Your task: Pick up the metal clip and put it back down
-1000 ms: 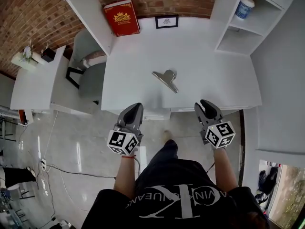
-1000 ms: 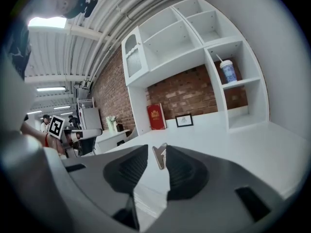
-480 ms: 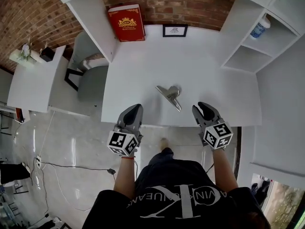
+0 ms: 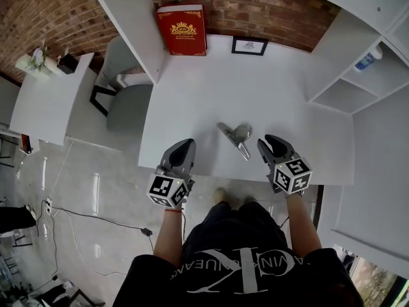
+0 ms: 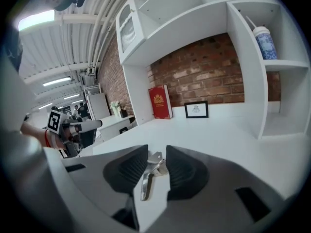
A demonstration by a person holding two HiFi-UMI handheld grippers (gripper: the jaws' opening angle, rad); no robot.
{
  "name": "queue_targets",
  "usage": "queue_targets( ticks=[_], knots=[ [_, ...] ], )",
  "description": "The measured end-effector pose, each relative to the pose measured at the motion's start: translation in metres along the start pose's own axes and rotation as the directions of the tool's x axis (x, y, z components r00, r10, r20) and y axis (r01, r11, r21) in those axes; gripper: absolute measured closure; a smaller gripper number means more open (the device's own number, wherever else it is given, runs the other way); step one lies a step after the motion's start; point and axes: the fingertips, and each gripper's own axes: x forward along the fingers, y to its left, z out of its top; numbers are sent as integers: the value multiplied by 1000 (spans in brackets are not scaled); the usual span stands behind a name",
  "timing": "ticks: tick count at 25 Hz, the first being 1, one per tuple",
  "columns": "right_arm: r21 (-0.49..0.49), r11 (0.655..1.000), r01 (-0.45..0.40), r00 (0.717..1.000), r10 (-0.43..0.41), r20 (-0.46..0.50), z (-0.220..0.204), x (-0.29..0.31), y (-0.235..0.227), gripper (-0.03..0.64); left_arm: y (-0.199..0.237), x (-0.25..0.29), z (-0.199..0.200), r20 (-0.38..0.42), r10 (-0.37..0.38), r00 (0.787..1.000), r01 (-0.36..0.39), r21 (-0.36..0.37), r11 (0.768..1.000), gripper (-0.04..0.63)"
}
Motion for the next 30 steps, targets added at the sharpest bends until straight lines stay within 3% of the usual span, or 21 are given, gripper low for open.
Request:
queue_targets(
  ticks=[9, 22, 30],
  knots=[
    [-9, 994, -109, 985, 107, -137, -14, 39, -3, 535, 1, -1, -17, -9, 93, 996, -93, -49, 994, 584],
    [-16, 972, -236, 939, 224, -260, -24, 73, -9, 511, 0, 12, -20, -24, 199, 980, -200, -65, 978, 584],
    [46, 952, -303, 888, 299, -349, -45, 87, -6, 510, -8, 25, -28, -59, 212, 975, -216, -62, 974, 584]
  ],
)
